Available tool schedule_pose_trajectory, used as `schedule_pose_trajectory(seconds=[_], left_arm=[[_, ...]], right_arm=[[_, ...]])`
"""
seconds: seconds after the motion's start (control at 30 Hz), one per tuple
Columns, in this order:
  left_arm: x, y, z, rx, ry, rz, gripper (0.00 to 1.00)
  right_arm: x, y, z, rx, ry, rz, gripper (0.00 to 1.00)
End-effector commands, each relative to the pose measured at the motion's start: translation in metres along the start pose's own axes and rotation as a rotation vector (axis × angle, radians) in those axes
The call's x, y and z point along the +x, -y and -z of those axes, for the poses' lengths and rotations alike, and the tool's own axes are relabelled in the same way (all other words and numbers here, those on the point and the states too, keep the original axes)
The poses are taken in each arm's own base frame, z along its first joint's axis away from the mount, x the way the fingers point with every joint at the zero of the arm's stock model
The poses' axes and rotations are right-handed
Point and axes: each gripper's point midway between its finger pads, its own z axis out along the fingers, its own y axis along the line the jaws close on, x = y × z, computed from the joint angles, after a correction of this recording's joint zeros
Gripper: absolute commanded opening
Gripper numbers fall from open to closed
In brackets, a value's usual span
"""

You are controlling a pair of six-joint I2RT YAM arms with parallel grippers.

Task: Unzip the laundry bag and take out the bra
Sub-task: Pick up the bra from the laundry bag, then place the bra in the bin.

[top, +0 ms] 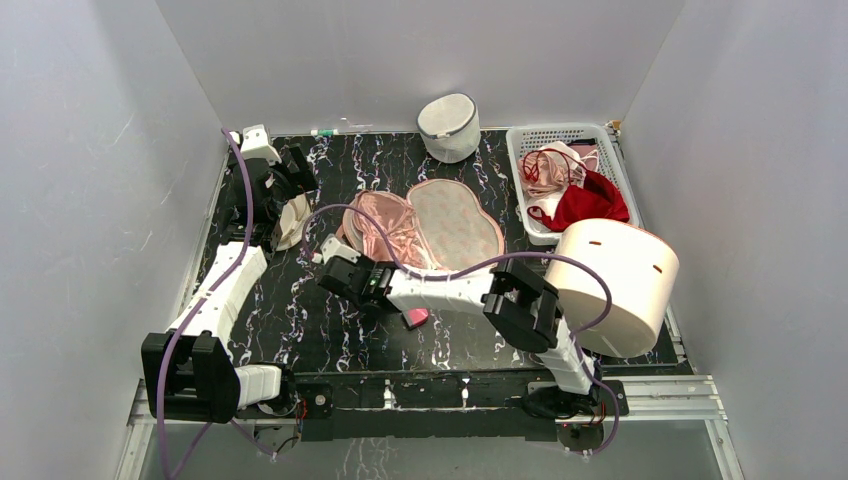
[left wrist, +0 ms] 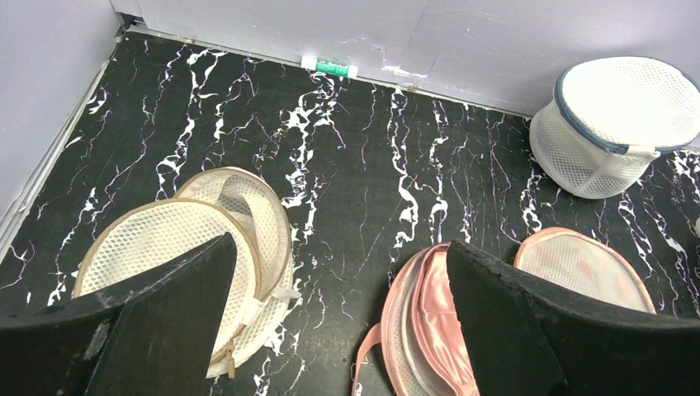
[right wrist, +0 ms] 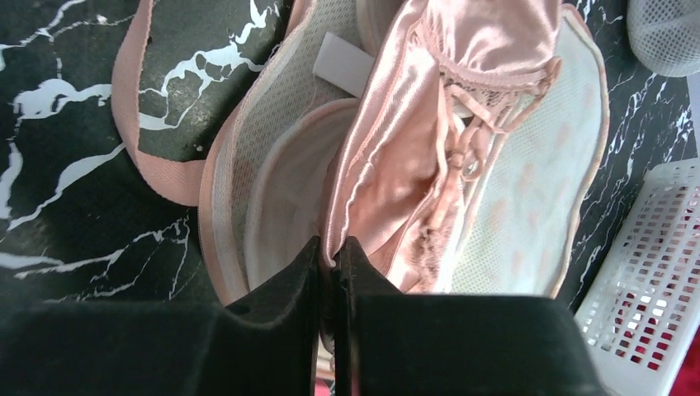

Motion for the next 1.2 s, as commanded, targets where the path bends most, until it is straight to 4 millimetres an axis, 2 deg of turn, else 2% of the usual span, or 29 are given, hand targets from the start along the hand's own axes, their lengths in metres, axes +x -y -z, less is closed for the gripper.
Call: schedule_pose_trajectory(seconds=[0.0,0.33,0.53,0.67,0.73,0.83,0.93,1.17], left_arm=[[-0.018,0.002,0.006,0.017,0.043,0.015,0.98],[-0.016,0.0,0.005,0.005,0.044,0.007,0.98],[-0.016,0.002,0.005,0.015,0.044,0.014,0.98],[-0.016,0.003,0.006,0.023,0.043,0.02,0.98],[-0.016,0.004,0.007,0.028,0.044,0.022,0.98],[-0.017,0.004,0.007,0.029,0.045,0.024,0.98],[-0.016,0.005,0.006,0.032,0.044,0.026,0.98],[-0.011,0.006,0.003,0.036,0.028,0.026,0.98]], right_arm=[[-0.056,0.048,0.053,-0.021,0.14,-0.153,0.01],[-0.094,0.118,0.119,-0.188,0.271,-0.413,0.0],[-0.113,0.19,0.176,-0.325,0.432,-0.645,0.0],[-0.115,0.243,0.214,-0.345,0.546,-0.765,0.0],[-0.112,0.266,0.225,-0.324,0.585,-0.803,0.0],[-0.101,0.3,0.23,-0.238,0.606,-0.847,0.0],[-0.084,0.338,0.223,-0.111,0.596,-0.891,0.0],[-0.044,0.413,0.188,0.116,0.55,-0.964,0.0]])
